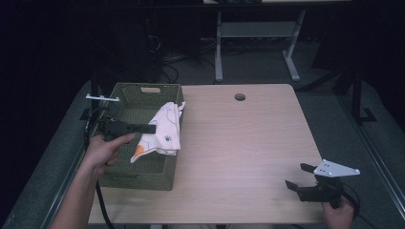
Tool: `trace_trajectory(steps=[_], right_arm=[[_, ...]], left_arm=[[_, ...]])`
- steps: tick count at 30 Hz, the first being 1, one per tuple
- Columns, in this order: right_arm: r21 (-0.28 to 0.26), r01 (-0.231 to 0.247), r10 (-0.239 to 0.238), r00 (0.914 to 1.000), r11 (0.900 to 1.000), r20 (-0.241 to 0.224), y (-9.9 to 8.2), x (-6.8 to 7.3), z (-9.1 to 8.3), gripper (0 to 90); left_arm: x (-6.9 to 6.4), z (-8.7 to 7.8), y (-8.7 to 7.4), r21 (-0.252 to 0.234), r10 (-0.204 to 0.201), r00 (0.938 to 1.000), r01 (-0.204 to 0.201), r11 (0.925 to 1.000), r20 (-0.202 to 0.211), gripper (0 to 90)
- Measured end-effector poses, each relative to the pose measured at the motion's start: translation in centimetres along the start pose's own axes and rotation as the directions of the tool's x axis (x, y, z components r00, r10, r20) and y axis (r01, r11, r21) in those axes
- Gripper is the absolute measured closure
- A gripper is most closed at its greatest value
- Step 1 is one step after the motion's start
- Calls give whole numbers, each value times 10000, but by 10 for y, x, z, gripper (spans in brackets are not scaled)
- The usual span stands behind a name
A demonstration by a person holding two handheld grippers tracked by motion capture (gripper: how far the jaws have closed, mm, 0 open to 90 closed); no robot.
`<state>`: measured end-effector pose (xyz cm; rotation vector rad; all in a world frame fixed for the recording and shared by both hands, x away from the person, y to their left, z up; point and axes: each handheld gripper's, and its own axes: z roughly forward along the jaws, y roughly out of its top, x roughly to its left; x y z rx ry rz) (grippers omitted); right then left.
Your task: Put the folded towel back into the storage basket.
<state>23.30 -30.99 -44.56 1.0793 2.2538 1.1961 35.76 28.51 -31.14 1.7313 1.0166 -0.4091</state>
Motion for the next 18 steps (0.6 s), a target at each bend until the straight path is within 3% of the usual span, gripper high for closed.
trace_trajectory(steps=[7, 18], right_arm=[[88, -112, 112, 9999, 9999, 39, -1, -1, 2, 135], [258, -291, 290, 9996, 9992, 55, -4, -4, 5, 135]], left_arm=[[12, -15, -3, -41, -167, 9994, 166, 9999, -291, 815], [30, -21, -1, 210, -344, 9961, 362, 9991, -813, 814]])
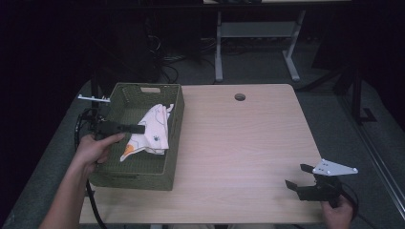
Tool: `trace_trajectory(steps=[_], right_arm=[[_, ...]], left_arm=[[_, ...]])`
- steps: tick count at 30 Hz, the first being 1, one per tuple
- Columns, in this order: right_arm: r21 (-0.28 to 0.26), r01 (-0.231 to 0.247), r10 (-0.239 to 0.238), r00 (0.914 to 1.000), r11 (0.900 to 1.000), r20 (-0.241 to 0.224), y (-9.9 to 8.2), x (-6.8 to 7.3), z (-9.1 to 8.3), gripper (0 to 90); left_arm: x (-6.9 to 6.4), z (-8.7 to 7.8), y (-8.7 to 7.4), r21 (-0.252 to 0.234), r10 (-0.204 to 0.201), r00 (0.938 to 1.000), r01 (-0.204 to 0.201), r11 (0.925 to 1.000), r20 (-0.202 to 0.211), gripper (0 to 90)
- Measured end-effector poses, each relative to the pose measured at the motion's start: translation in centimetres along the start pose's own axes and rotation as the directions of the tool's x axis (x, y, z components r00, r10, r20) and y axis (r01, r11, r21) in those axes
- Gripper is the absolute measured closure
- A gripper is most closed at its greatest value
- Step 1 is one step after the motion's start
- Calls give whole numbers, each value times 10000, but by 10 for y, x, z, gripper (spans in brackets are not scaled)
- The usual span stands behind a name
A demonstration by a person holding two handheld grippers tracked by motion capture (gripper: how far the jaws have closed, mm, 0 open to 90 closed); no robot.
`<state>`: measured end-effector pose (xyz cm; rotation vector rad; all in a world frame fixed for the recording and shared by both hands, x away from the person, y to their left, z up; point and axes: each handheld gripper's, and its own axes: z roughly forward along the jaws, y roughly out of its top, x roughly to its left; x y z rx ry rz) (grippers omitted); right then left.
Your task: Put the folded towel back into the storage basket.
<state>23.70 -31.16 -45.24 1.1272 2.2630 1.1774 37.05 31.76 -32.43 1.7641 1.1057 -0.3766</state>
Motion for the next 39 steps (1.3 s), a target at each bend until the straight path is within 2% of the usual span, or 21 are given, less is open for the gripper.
trace_trajectory(steps=[8, 13, 16, 20, 23, 26, 29, 30, 31, 32, 33, 34, 35, 36, 37, 39], right_arm=[[116, -74, 73, 9999, 9999, 109, -3, 0, 0, 135], [70, -60, 59, 9999, 10000, 158, -1, 0, 2, 135], [163, -108, 105, 9998, 9998, 171, 0, 0, 3, 135], [264, -73, 69, 9999, 9996, 149, 0, -1, 6, 135], [304, -94, 91, 9999, 9995, 129, 0, -2, 7, 135], [336, -143, 138, 9998, 9993, 147, -1, -3, 7, 135], [300, -219, 215, 9996, 9993, 162, -1, -5, 6, 135], [309, -245, 239, 9995, 9992, 197, -2, -6, 6, 135], [291, -282, 276, 9994, 9992, 203, -2, -7, 7, 135], [315, -372, 365, 9991, 9988, 209, -2, -8, 7, 135], [315, -398, 391, 9990, 9987, 225, -3, -9, 7, 135], [315, -398, 391, 9990, 9987, 225, -3, -9, 7, 135], [316, -416, 409, 9989, 9986, 225, -3, -9, 7, 135], [319, -429, 422, 9989, 9986, 220, -3, -10, 7, 135], [302, -430, 424, 9989, 9986, 214, -3, -10, 6, 135], [264, -382, 377, 9991, 9989, 207, -3, -10, 6, 135]], left_arm=[[15, -6, 0, 197, 41, 9997, -37, 9998, -248, 814], [24, -6, -3, 531, 31, 9987, -4, 9986, -511, 814], [26, -6, -3, 543, 51, 9984, -20, 9985, -572, 814], [29, -2, -1, 790, 170, 9971, -111, 9968, -744, 812], [30, 5, 1, 1168, 371, 9950, -261, 9928, -922, 811], [31, 10, 4, 1676, 726, 9906, -525, 9845, -1162, 808], [34, 15, 7, 1843, 775, 9886, -528, 9814, -1293, 809], [36, 16, 9, 1990, 911, 9849, -607, 9781, -1472, 809], [39, 19, 14, 2364, 1508, 9681, -1016, 9663, -2002, 807], [40, 19, 16, 2453, 1837, 9534, -1236, 9615, -2393, 792], [41, 19, 20, 2609, 2159, 9281, -1370, 9556, -3033, 741], [41, 19, 20, 2609, 2159, 9281, -1370, 9556, -3033, 664], [43, 19, 23, 2590, 2161, 9158, -1301, 9571, -3386, 664], [45, 19, 25, 2578, 2158, 9142, -1293, 9575, -3431, 639], [47, 19, 26, 2390, 1958, 9142, -1138, 9643, -3548, 600], [49, 21, 25, 2631, 1944, 9135, -1013, 9594, -3574, 591]])
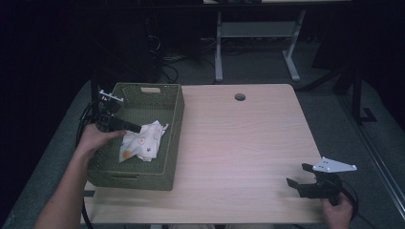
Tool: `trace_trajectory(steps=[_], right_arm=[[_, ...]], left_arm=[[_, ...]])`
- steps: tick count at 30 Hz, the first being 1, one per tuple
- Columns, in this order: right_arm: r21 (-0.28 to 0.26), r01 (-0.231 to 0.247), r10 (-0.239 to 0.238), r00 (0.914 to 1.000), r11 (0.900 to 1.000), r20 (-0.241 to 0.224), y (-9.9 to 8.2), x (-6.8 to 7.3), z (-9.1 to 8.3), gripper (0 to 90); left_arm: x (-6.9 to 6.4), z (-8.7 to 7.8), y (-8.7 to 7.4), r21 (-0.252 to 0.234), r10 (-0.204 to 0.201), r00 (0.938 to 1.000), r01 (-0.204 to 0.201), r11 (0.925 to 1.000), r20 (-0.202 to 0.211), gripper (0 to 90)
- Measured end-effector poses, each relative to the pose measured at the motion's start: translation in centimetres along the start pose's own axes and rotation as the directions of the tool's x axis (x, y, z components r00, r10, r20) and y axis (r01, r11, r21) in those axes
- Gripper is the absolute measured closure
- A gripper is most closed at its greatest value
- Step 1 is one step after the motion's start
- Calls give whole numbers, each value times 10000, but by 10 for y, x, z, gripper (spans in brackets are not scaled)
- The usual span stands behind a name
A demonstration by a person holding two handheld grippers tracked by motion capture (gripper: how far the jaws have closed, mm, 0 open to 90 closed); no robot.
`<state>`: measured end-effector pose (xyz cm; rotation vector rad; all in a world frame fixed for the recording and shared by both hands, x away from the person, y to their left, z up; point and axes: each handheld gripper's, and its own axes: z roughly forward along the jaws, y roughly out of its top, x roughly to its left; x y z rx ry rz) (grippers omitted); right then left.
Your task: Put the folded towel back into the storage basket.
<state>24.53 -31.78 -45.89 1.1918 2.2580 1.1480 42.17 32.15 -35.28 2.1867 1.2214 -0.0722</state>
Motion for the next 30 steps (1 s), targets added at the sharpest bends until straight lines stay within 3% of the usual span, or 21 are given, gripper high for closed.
trace_trajectory(steps=[5, 8, 11, 13, 16, 17, 19, 20, 21, 22, 23, 24, 27, 28, 30], right_arm=[[78, -18, 19, 10000, 10000, -66, 0, 0, 1, 135], [61, 45, -45, 9999, 10000, -145, 1, 1, 1, 135], [-7, 91, -91, 9998, 10000, -159, 1, 2, 0, 135], [-14, 108, -109, 9998, 9999, -158, 1, 2, -1, 135], [-17, 116, -116, 9998, 9999, -181, 0, 1, -1, 135], [-17, 116, -116, 9998, 9999, -181, 0, 1, -1, 135], [7, 123, -123, 9997, 9999, -221, 0, 0, 0, 135], [21, 149, -149, 9996, 9999, -237, 0, -1, 0, 135], [21, 149, -149, 9996, 9999, -237, 0, -1, 0, 135], [77, 116, -114, 9997, 9999, -233, 0, -2, 1, 135], [77, 116, -114, 9997, 9999, -233, 0, -2, 1, 135], [111, 69, -66, 9997, 9999, -244, 0, -2, 1, 135], [52, 120, -119, 9996, 9999, -258, 0, -3, 1, 135], [41, 123, -121, 9995, 9999, -289, 0, -3, 1, 135], [69, 122, -119, 9992, 9999, -375, -1, -2, 1, 135]], left_arm=[[-5, 9, -1, 651, 80, 9998, -68, 9979, -179, 590], [-11, 17, -1, 1052, 167, 9998, -156, 9943, -94, 592], [-16, 31, 0, 1666, 346, 9993, -359, 9854, 110, 613], [-17, 41, -3, 1716, 141, 9997, -174, 9850, 210, 613], [-15, 59, -7, 2388, 155, 9999, -169, 9709, 76, 598], [-15, 59, -7, 2388, 155, 9999, -169, 9709, 76, 596], [-17, 70, -8, 2673, 83, 9999, -58, 9636, -82, 581], [-17, 75, -7, 3017, 132, 9996, -54, 9534, -238, 551], [-17, 75, -7, 3017, 132, 9996, -54, 9534, -238, 522], [-17, 83, -7, 3445, 370, 9987, -226, 9385, -353, 508], [-17, 83, -7, 3445, 370, 9987, -226, 9385, -353, 500], [-18, 88, -6, 3656, 528, 9977, -336, 9302, -426, 495], [-16, 92, -5, 3824, 404, 9974, -146, 9239, -596, 480], [-16, 92, -5, 3767, 202, 9978, 49, 9263, -624, 483], [-17, 94, -6, 3727, 355, 9961, -28, 9279, -809, 506]])
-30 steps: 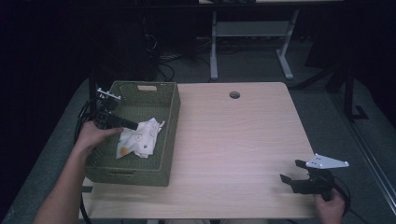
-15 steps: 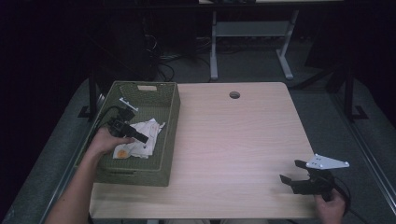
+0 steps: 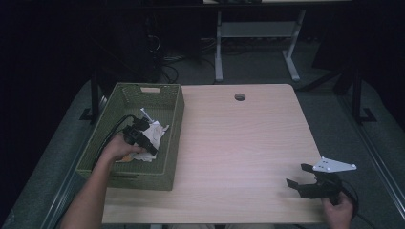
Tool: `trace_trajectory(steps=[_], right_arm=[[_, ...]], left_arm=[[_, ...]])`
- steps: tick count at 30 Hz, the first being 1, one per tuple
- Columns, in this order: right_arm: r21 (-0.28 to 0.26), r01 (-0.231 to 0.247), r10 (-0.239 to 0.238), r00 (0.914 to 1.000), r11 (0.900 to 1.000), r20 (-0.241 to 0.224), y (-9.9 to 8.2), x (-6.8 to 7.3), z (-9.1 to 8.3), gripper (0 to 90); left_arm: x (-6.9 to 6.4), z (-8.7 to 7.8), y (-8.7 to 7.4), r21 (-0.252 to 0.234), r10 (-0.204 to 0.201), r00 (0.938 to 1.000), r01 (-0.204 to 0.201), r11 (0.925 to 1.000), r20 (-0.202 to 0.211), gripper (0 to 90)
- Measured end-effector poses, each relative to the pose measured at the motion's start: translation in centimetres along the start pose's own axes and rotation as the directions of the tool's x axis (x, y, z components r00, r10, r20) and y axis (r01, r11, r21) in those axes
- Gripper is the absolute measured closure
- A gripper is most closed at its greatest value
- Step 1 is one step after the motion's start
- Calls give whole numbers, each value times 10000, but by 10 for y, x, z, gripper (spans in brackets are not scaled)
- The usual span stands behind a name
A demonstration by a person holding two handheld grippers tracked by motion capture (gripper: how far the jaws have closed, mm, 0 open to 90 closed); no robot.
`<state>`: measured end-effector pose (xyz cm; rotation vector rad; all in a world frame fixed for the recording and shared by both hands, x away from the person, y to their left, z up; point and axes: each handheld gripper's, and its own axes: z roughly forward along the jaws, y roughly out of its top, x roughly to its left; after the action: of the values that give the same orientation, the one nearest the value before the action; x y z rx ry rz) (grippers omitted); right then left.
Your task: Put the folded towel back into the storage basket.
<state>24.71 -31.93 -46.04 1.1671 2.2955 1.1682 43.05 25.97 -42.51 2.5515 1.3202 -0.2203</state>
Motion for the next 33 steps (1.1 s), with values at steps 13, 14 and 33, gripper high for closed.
trace_trajectory(steps=[13, 14, 33], right_arm=[[-312, -33, 32, 10000, 9995, -54, -1, -3, -6, 135], [-347, -56, 54, 10000, 9994, -62, -1, -4, -6, 135], [-189, -90, 90, 10000, 9998, 5, -2, -4, -4, 135]], left_arm=[[-7, -10, 4, -355, -157, 9990, 142, 9993, -415, 886], [-8, -13, 4, -522, -211, 9993, 195, 9984, -302, 886], [14, -28, -7, -1145, -795, 9950, 722, 9908, -605, 825]])
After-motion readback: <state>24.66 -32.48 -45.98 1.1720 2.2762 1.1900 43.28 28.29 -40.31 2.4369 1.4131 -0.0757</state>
